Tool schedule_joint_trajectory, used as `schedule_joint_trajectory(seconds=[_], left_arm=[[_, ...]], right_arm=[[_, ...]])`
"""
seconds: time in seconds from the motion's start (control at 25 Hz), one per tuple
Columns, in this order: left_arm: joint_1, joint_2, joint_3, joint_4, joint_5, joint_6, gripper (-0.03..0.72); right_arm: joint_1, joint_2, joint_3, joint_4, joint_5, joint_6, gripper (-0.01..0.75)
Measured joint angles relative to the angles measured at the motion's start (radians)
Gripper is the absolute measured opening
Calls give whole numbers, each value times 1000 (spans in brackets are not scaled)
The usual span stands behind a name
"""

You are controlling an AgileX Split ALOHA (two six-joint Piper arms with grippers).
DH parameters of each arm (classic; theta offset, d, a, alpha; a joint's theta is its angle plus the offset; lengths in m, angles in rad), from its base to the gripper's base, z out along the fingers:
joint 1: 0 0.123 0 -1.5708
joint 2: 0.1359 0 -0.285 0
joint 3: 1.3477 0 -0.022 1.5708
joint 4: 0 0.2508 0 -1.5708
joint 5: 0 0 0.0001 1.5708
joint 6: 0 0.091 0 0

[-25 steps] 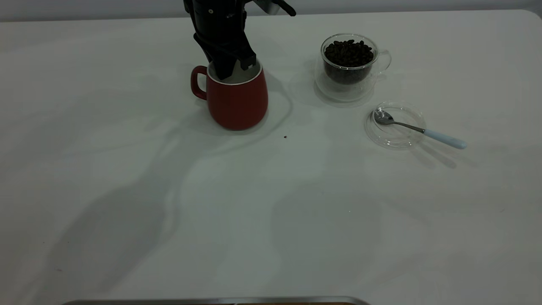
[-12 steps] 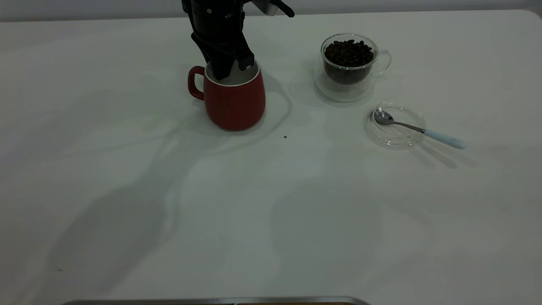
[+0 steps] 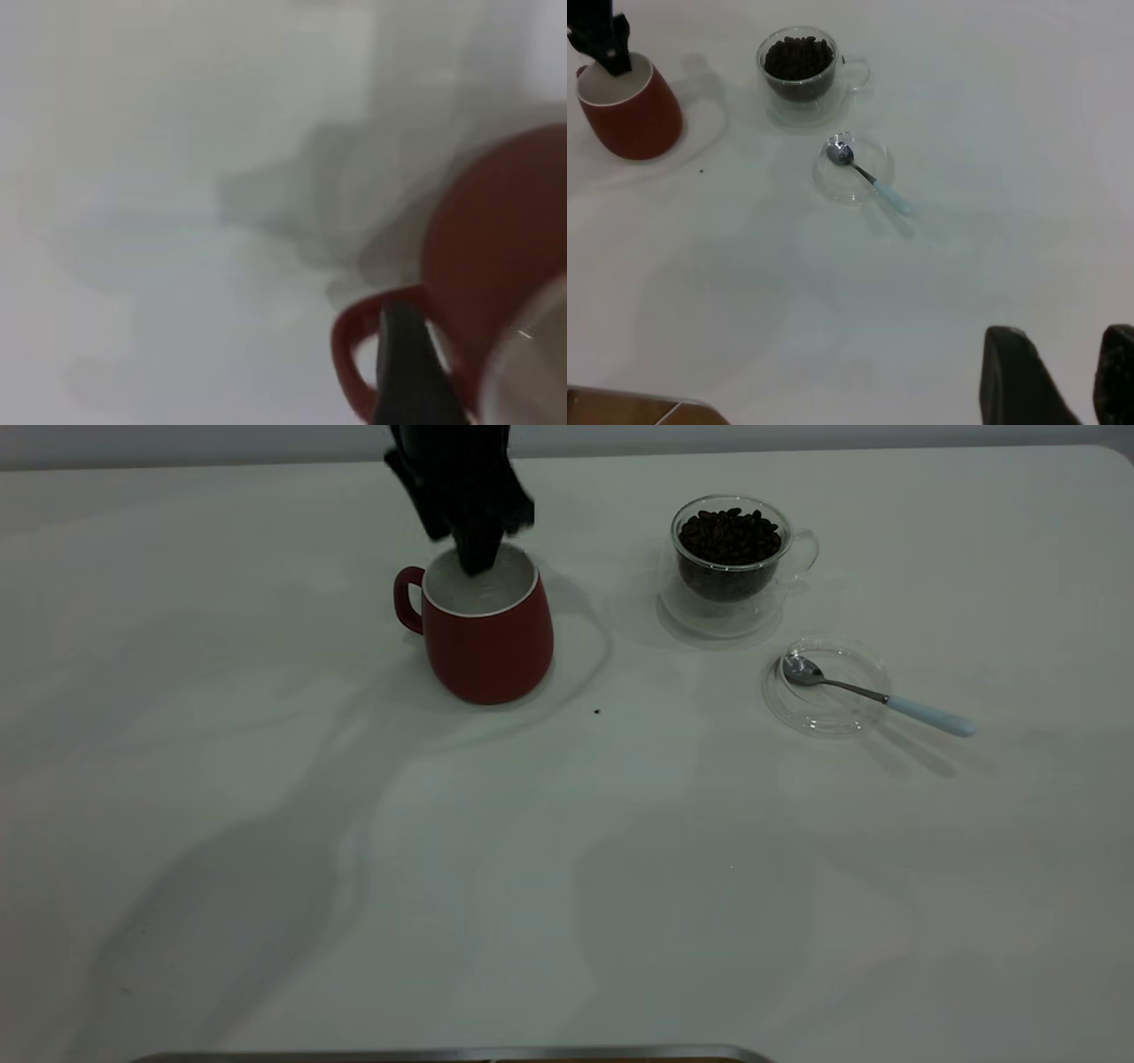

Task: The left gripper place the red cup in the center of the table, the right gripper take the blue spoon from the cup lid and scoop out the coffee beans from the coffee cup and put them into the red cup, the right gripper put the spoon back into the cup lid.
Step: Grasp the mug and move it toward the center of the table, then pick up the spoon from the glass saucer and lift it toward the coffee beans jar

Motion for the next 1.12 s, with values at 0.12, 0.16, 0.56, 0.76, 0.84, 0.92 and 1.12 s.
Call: schedule_joint_trajectory(seconds=[0.12,0.16,0.56,0.76,0.84,0.92,1.12], left_arm=[[0,-56,-10,-31,56,-5,500],[0,-79,-14,-36,79,-4,500],[0,-398,-23,-37,171,-44,500],[0,-571,-23,-37,171,-98,500],[0,-643,-12,-37,171,-114,500],[0,-731,15,-37,171,-127,500],[0,-968,225,-37,171,-188,500]], right_arm=[[0,0,0,0,0,0,263],[0,0,0,0,0,0,263],[0,0,0,0,0,0,263],[0,0,0,0,0,0,263],[0,0,0,0,0,0,263],[0,0,0,0,0,0,263],[0,0,0,0,0,0,263]])
